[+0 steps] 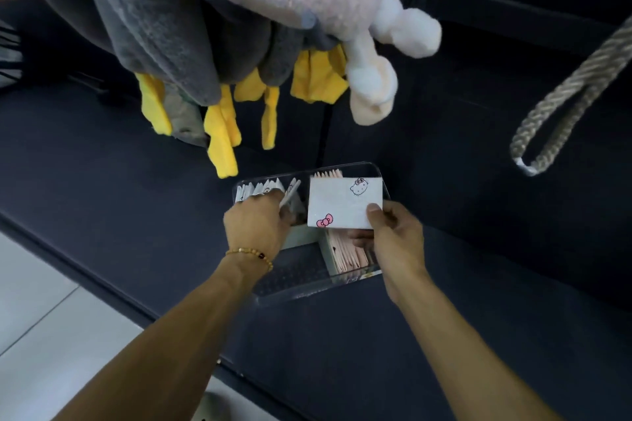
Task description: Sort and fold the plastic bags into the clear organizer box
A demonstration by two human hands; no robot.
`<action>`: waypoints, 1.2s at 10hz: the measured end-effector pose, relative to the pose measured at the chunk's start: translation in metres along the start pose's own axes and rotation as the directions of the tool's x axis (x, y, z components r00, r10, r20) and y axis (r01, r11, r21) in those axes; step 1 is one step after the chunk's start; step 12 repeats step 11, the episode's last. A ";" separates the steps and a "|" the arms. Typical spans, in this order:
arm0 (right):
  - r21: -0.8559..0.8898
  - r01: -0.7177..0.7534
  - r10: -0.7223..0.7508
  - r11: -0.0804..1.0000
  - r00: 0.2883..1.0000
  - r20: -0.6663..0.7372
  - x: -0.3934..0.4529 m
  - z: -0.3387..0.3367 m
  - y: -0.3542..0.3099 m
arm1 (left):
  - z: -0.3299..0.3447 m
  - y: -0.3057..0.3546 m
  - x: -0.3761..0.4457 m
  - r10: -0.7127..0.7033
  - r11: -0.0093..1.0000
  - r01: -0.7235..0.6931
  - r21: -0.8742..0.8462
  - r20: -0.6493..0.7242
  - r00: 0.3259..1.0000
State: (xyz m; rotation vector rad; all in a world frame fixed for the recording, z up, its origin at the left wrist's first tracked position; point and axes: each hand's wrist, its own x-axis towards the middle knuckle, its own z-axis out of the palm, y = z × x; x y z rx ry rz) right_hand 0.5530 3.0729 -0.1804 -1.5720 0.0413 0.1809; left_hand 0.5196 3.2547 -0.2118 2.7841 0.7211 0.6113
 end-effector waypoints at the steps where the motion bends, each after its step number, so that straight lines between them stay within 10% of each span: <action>1: -0.063 0.005 0.001 0.998 0.996 0.092 0.011 0.026 -0.007 | -0.008 -0.015 -0.008 -0.032 0.999 0.026 -0.043 -0.132 0.991; 3: -0.686 0.360 -0.413 0.632 0.906 0.095 0.026 0.051 -0.014 | -0.013 -0.023 -0.015 -0.144 0.980 0.117 -0.164 -0.168 0.975; 4: -0.691 0.534 -0.537 0.488 0.807 0.244 0.026 0.064 -0.015 | -0.015 -0.021 -0.016 -0.147 0.964 0.114 -0.238 -0.125 0.981; 7: -0.746 0.627 -0.385 0.225 0.760 0.523 0.023 0.076 0.007 | -0.017 -0.035 -0.019 0.008 0.974 -0.002 -0.228 0.023 1.000; 9: -0.663 0.620 -0.445 0.419 0.777 0.445 0.024 0.070 0.014 | -0.013 -0.046 -0.022 0.126 0.958 -0.165 -0.233 -0.176 0.976; 12: -0.677 0.557 -0.340 0.481 0.831 0.441 0.014 0.071 0.010 | -0.011 -0.036 -0.014 0.152 0.967 -0.154 -0.204 -0.027 0.988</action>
